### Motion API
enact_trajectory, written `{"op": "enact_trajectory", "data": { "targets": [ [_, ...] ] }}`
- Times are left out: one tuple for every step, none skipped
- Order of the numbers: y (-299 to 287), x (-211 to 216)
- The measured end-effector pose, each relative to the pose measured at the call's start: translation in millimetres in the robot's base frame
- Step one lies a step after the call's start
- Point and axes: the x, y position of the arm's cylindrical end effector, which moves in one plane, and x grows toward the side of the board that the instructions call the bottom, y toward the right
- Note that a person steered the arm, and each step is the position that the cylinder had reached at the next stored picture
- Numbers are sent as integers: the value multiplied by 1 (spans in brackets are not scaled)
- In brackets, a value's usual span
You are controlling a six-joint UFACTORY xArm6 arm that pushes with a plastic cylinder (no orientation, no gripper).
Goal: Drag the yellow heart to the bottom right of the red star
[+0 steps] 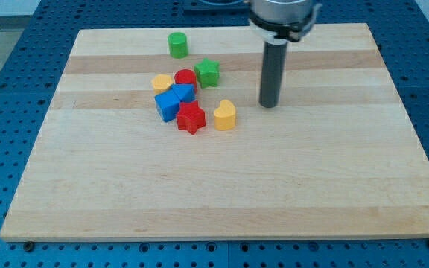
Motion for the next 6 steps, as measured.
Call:
{"op": "enact_trajectory", "data": {
  "targets": [
    [-2, 16],
    [-23, 19],
    [-65, 20],
    [-89, 23],
    [-114, 25],
    [-118, 29]
  ]
}}
